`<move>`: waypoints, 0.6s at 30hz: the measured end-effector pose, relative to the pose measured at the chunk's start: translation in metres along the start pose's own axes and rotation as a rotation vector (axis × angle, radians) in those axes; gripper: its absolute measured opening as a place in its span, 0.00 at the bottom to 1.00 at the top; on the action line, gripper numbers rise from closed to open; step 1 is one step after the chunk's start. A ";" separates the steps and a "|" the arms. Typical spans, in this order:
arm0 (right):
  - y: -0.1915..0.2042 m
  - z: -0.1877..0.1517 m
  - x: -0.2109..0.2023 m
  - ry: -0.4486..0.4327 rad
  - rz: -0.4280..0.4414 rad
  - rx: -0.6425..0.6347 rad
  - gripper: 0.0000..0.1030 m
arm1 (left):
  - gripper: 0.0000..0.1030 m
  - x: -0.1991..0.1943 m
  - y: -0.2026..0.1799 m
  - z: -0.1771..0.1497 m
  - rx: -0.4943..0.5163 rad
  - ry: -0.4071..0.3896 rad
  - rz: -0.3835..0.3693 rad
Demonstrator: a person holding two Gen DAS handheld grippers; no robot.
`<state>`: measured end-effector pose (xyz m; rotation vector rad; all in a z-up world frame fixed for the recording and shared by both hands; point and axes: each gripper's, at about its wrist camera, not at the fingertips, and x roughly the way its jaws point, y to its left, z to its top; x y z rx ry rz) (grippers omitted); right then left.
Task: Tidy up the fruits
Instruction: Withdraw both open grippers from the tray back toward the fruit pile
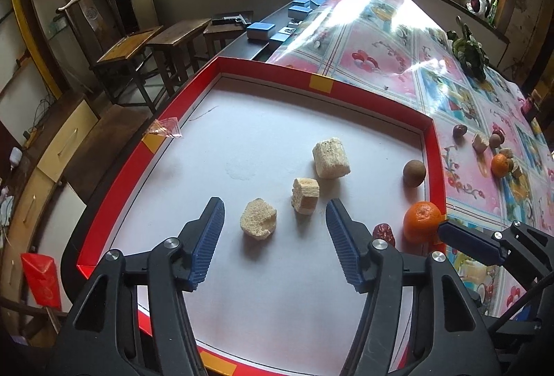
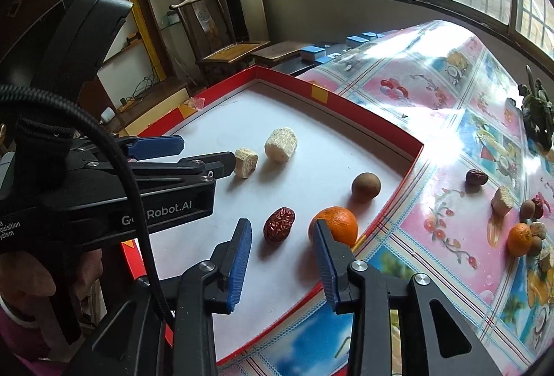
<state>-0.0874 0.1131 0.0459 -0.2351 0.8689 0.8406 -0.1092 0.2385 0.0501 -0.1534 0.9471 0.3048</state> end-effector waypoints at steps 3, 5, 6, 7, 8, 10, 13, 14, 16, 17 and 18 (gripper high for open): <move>-0.009 -0.004 -0.009 -0.016 -0.004 0.018 0.35 | 0.59 -0.003 -0.009 0.000 0.010 -0.006 -0.013; -0.015 -0.007 -0.014 -0.023 -0.017 0.032 0.35 | 0.60 -0.004 -0.016 0.001 0.019 -0.008 -0.026; -0.019 -0.008 -0.016 -0.024 -0.027 0.037 0.35 | 0.59 -0.005 -0.020 0.001 0.023 -0.009 -0.032; -0.023 -0.010 -0.018 -0.025 -0.041 0.045 0.35 | 0.59 -0.006 -0.025 0.001 0.029 -0.010 -0.039; -0.027 -0.012 -0.020 -0.027 -0.053 0.052 0.36 | 0.60 -0.006 -0.030 0.002 0.038 -0.011 -0.046; -0.035 -0.015 -0.024 -0.030 -0.066 0.070 0.38 | 0.59 -0.008 -0.040 0.003 0.055 -0.014 -0.058; -0.046 -0.019 -0.029 -0.034 -0.097 0.093 0.41 | 0.59 -0.008 -0.055 0.004 0.078 -0.012 -0.077; -0.050 -0.021 -0.031 -0.036 -0.110 0.098 0.41 | 0.59 -0.008 -0.061 0.004 0.086 -0.011 -0.084; -0.058 -0.025 -0.037 -0.040 -0.132 0.112 0.42 | 0.59 -0.008 -0.071 0.004 0.101 -0.008 -0.096; -0.063 -0.027 -0.039 -0.041 -0.141 0.123 0.42 | 0.59 -0.008 -0.076 0.003 0.110 -0.007 -0.102; -0.068 -0.030 -0.042 -0.043 -0.147 0.136 0.42 | 0.59 -0.008 -0.082 0.003 0.119 -0.004 -0.110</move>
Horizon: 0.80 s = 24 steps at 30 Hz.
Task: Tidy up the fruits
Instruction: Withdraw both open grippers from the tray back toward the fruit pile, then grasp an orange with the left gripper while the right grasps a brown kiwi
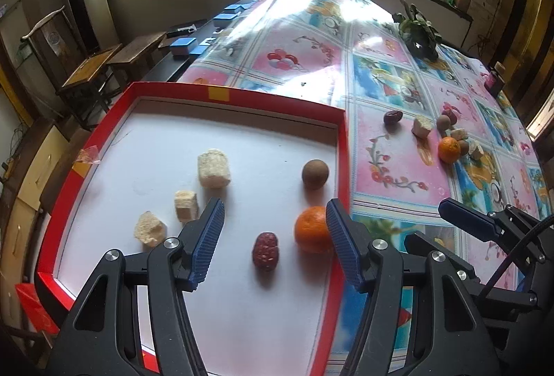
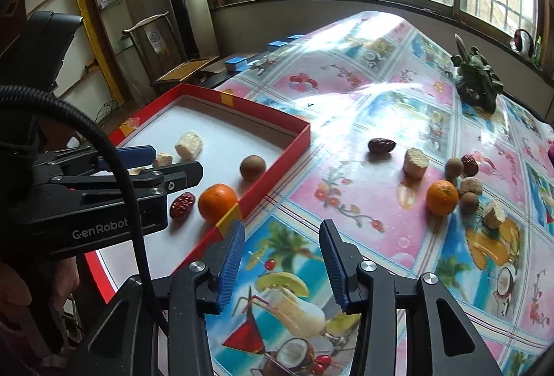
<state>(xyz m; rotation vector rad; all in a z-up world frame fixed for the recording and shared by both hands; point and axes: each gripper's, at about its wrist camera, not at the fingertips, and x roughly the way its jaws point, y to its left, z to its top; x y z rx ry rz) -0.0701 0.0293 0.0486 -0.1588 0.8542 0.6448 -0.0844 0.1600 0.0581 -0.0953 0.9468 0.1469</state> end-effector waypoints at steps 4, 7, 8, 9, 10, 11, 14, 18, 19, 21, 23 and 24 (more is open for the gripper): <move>-0.022 -0.007 -0.009 -0.005 -0.035 0.038 0.43 | 0.59 0.004 -0.023 0.003 0.036 0.007 -0.024; -0.041 -0.014 -0.017 -0.007 -0.059 0.070 0.43 | 0.59 0.007 -0.039 0.005 0.060 0.022 -0.054; -0.048 -0.017 -0.019 -0.008 -0.069 0.082 0.44 | 0.59 0.008 -0.044 0.005 0.064 0.030 -0.070; -0.055 -0.018 -0.022 -0.008 -0.079 0.094 0.44 | 0.59 0.010 -0.049 0.006 0.068 0.038 -0.086; -0.062 -0.021 -0.025 -0.010 -0.090 0.106 0.44 | 0.59 0.012 -0.055 0.007 0.074 0.044 -0.098; -0.069 -0.024 -0.027 -0.011 -0.100 0.120 0.44 | 0.59 0.013 -0.061 0.007 0.085 0.049 -0.107; -0.093 -0.033 -0.034 -0.007 -0.139 0.161 0.44 | 0.59 0.017 -0.077 0.009 0.113 0.062 -0.135; -0.120 -0.043 -0.044 -0.004 -0.179 0.213 0.45 | 0.59 0.027 -0.095 0.016 0.122 0.084 -0.159; -0.125 -0.045 -0.046 -0.006 -0.184 0.222 0.45 | 0.59 0.030 -0.099 0.018 0.123 0.088 -0.162; -0.134 -0.048 -0.049 -0.009 -0.190 0.237 0.45 | 0.59 0.034 -0.109 0.021 0.134 0.096 -0.174; -0.139 -0.050 -0.051 -0.013 -0.191 0.246 0.45 | 0.59 0.037 -0.118 0.024 0.149 0.094 -0.181; -0.142 -0.051 -0.051 -0.013 -0.192 0.248 0.45 | 0.59 0.038 -0.124 0.026 0.157 0.096 -0.182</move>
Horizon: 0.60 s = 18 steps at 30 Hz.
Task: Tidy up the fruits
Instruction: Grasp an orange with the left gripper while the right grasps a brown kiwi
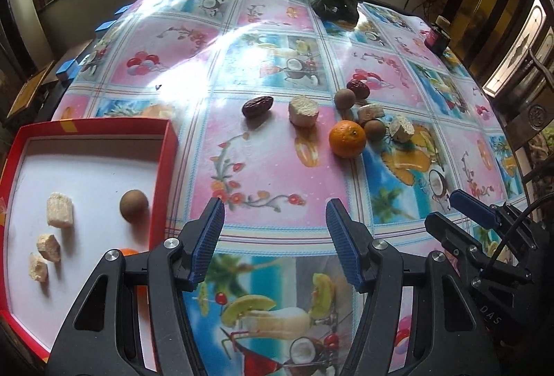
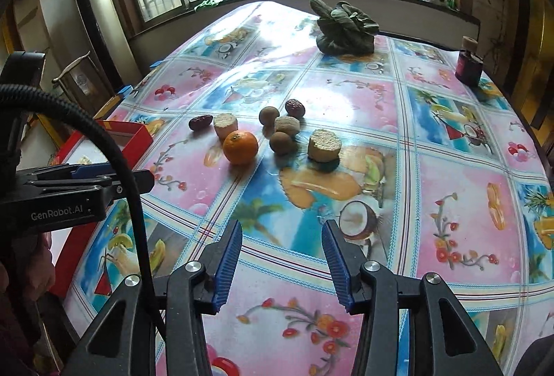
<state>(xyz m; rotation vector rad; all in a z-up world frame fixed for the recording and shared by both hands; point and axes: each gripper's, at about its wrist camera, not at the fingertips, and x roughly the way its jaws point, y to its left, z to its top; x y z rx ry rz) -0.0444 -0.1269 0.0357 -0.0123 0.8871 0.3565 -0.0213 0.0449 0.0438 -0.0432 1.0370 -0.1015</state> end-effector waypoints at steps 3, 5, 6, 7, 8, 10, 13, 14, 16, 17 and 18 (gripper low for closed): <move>-0.005 0.002 0.001 -0.002 -0.008 -0.005 0.45 | 0.59 0.007 -0.011 0.006 0.014 0.007 -0.015; -0.010 0.004 0.002 -0.004 -0.005 -0.002 0.45 | 0.59 0.012 -0.018 0.010 0.021 0.017 -0.026; -0.012 0.004 0.003 -0.004 -0.006 -0.001 0.45 | 0.59 0.015 -0.020 0.012 0.025 0.021 -0.030; -0.014 0.005 0.004 -0.003 -0.010 -0.003 0.45 | 0.59 0.018 -0.023 0.014 0.029 0.025 -0.033; -0.017 0.006 0.006 0.000 -0.017 -0.007 0.45 | 0.59 0.020 -0.025 0.016 0.031 0.025 -0.034; -0.021 0.008 0.008 0.002 -0.023 -0.008 0.45 | 0.59 0.025 -0.029 0.020 0.036 0.029 -0.040; -0.026 0.009 0.008 0.000 -0.013 0.007 0.45 | 0.59 0.032 -0.035 0.026 0.036 0.034 -0.054; -0.028 0.009 0.009 0.000 -0.011 0.012 0.45 | 0.59 0.036 -0.037 0.028 0.035 0.037 -0.056; -0.031 0.009 0.010 -0.002 -0.006 0.018 0.45 | 0.59 0.042 -0.040 0.032 0.035 0.041 -0.056; -0.032 0.009 0.011 -0.001 0.000 0.020 0.46 | 0.59 0.044 -0.042 0.034 0.036 0.040 -0.054; -0.032 0.009 0.012 0.001 0.004 0.021 0.46 | 0.59 0.047 -0.043 0.036 0.036 0.037 -0.048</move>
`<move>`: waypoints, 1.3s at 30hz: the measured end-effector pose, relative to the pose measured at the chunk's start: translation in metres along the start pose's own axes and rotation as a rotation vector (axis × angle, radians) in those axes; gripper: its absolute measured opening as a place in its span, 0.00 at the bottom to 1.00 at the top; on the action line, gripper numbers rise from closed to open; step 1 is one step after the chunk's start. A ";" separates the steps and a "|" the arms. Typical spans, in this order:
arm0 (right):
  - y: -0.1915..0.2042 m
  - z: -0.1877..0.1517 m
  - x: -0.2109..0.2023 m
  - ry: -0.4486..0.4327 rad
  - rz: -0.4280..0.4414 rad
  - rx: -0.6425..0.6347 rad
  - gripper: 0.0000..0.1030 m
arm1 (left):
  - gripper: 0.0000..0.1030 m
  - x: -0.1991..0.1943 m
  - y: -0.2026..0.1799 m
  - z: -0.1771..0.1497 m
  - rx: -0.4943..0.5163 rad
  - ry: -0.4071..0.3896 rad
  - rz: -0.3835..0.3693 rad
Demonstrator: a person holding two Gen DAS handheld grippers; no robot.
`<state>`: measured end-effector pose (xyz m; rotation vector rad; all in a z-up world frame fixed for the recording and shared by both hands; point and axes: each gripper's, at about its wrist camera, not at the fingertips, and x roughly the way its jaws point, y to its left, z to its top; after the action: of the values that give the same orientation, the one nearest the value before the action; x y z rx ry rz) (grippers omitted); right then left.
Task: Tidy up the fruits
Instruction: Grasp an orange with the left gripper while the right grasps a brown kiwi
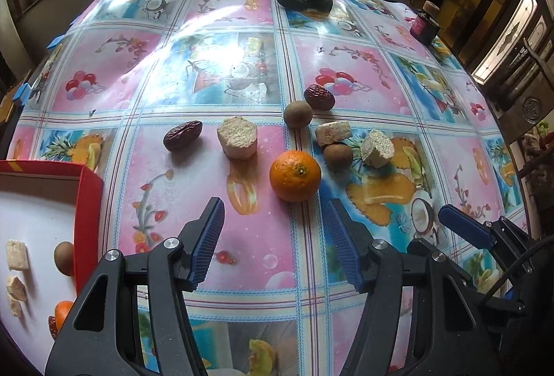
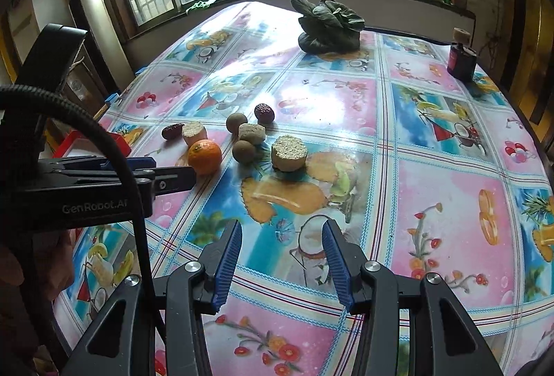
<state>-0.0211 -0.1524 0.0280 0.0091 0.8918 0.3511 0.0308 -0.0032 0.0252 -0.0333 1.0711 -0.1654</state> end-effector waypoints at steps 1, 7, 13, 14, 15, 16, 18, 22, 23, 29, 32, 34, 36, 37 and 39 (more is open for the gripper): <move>0.000 0.000 0.001 0.003 0.002 0.000 0.46 | 0.59 0.002 0.000 0.001 -0.002 -0.002 0.005; 0.001 0.002 0.008 0.023 0.040 0.001 0.46 | 0.59 0.017 0.002 0.010 -0.032 -0.001 0.000; 0.015 0.013 0.025 0.062 0.096 -0.049 0.46 | 0.59 0.021 0.004 0.015 -0.031 -0.001 -0.016; 0.019 0.016 0.028 0.065 0.102 -0.062 0.46 | 0.59 0.021 0.004 0.015 -0.027 0.002 -0.021; 0.021 0.018 0.031 0.065 0.107 -0.071 0.46 | 0.59 0.020 0.006 0.015 -0.026 0.005 -0.027; 0.023 0.022 0.036 0.067 0.117 -0.083 0.46 | 0.59 0.019 0.008 0.015 -0.026 0.010 -0.034; 0.026 0.028 0.046 0.076 0.120 -0.100 0.46 | 0.59 0.016 0.011 0.015 -0.025 0.014 -0.044; 0.022 0.042 0.060 0.066 0.071 -0.118 0.46 | 0.59 0.009 0.016 0.015 -0.012 0.012 -0.047; 0.020 0.047 0.063 0.063 0.056 -0.117 0.46 | 0.59 0.008 0.018 0.015 -0.017 0.010 -0.050; 0.030 0.055 0.072 0.060 0.017 -0.187 0.46 | 0.59 0.012 0.020 0.015 -0.022 0.042 -0.086; 0.032 0.055 0.076 0.047 -0.024 -0.232 0.44 | 0.59 0.015 0.021 0.017 -0.035 0.051 -0.104; 0.029 0.056 0.075 0.044 -0.016 -0.234 0.34 | 0.59 0.017 0.019 0.019 -0.037 0.049 -0.100; 0.025 0.058 0.075 0.049 -0.022 -0.227 0.28 | 0.59 0.018 0.016 0.019 -0.029 0.052 -0.089; 0.022 0.058 0.074 0.052 -0.022 -0.222 0.27 | 0.59 0.019 0.014 0.020 -0.022 0.049 -0.082; 0.020 0.056 0.072 0.060 -0.025 -0.222 0.27 | 0.59 0.020 0.012 0.021 -0.018 0.044 -0.072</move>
<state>0.0573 -0.1041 0.0114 -0.2183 0.9073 0.4272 0.0599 0.0048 0.0164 -0.0852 1.1157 -0.2227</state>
